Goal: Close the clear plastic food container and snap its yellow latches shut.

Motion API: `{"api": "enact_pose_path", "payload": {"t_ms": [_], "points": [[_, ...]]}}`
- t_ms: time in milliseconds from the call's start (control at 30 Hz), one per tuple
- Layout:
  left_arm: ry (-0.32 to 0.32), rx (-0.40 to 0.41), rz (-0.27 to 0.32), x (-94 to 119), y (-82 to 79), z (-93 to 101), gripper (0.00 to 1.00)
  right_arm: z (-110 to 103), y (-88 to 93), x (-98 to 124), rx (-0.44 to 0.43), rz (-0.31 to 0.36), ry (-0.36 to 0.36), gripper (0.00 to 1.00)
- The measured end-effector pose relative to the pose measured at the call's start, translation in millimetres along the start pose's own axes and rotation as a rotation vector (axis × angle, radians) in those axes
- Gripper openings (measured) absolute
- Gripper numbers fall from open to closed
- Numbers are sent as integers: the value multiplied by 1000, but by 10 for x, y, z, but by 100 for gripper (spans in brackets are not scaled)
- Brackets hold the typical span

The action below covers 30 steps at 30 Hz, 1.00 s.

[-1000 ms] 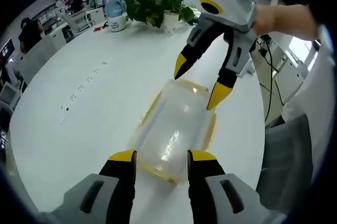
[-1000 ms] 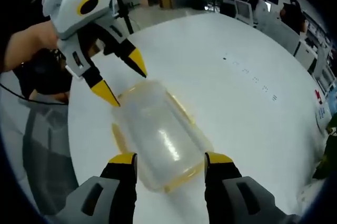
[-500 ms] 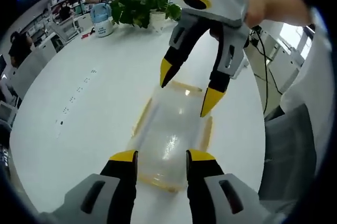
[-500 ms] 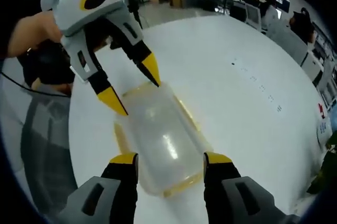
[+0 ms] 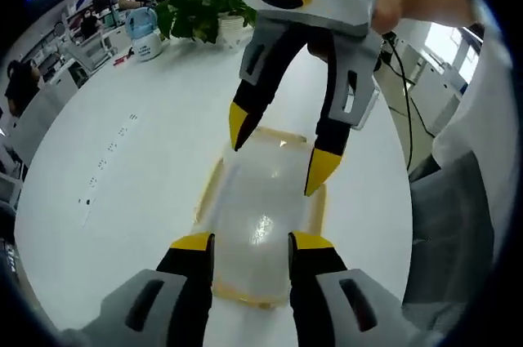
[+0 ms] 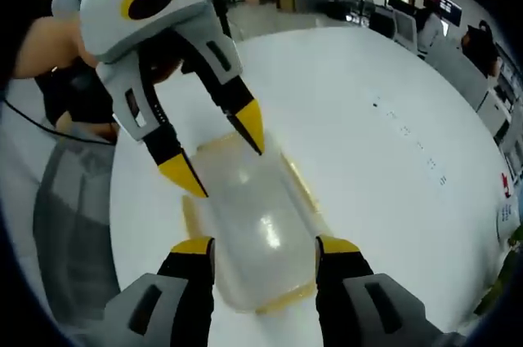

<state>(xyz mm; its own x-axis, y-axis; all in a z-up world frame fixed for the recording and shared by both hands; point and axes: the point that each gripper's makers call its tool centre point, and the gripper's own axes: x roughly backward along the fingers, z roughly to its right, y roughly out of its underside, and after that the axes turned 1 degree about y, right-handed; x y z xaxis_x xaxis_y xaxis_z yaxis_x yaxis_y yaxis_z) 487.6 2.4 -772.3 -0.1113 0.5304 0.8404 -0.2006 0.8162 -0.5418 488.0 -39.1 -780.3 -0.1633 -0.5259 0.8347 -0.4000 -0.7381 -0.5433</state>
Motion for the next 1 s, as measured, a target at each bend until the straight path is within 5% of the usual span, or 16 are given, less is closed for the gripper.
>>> {"api": "enact_pose_path", "payload": {"t_ms": [1000], "points": [[48,-78,-23,-127,-41,52,36,-61,-119,-90,153,-14,-90,45]]}}
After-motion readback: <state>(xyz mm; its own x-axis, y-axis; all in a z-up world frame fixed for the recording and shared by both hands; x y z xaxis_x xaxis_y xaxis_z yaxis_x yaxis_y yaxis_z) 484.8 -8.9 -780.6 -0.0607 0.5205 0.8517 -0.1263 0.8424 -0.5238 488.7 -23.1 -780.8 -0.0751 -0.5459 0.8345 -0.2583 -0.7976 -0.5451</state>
